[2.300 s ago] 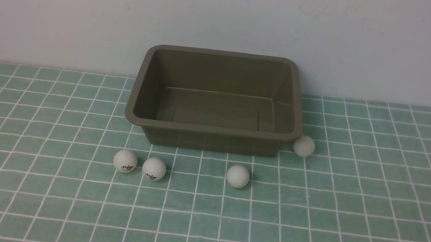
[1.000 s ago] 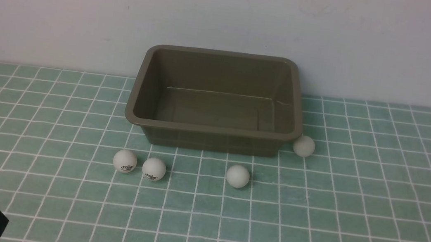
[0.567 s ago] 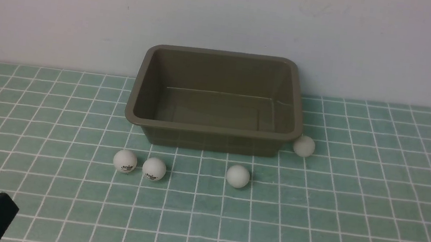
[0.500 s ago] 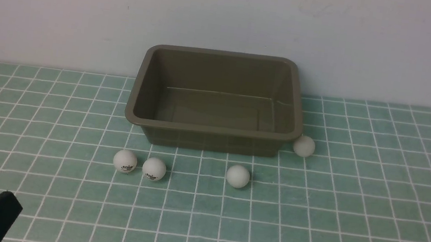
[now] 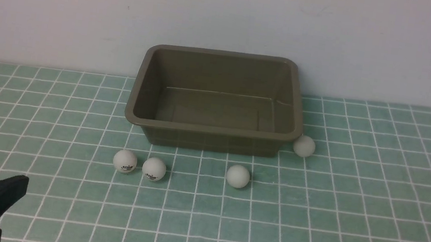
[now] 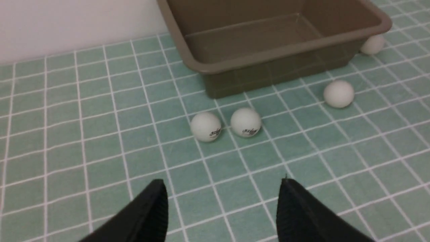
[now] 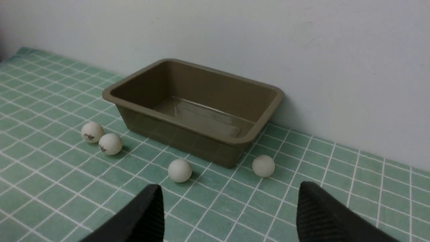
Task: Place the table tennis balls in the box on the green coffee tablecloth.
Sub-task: 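Reach for and grasp a ping pong ball on the table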
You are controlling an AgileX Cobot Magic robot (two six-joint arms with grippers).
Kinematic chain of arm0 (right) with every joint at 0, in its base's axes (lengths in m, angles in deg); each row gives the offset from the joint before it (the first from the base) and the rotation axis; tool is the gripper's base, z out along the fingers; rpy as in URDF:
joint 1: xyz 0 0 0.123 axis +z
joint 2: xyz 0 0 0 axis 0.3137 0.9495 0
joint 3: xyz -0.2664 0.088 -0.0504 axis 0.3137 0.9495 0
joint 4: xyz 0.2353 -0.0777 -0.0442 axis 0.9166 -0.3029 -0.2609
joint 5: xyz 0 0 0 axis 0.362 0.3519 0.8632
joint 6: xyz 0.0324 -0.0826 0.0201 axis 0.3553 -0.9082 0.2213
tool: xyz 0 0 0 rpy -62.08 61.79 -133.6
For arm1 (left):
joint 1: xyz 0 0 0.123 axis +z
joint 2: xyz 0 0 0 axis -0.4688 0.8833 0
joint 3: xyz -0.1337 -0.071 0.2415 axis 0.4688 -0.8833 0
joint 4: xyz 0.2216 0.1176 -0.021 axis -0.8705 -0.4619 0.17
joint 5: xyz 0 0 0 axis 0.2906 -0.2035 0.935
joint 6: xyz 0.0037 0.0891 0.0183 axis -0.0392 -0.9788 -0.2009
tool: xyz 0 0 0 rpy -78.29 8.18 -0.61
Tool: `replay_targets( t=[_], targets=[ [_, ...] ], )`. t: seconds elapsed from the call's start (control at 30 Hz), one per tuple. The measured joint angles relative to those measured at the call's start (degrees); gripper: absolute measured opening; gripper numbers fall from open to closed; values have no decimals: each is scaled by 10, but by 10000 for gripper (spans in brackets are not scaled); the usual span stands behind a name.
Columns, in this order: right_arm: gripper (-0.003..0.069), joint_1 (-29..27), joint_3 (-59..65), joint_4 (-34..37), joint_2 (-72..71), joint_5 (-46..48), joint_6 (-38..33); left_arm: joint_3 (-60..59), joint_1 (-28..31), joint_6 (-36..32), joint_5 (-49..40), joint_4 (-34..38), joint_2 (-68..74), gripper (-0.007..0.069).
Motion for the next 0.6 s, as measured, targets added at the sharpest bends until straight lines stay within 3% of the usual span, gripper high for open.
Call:
replay_targets(
  t=[0.23,0.37,0.43,0.6],
  targets=[
    [482,0,0,73,52,3,-13,8,0,36,6,-102,51,395],
    [482,0,0,76,74,3,-48,9,0,116,-14,-192,77,395],
    [482,0,0,76,86,2,-80,9,0,188,-37,-262,89,395],
    [482,0,0,77,133,-33,-116,13,0,282,-14,-311,90,395]
  ],
)
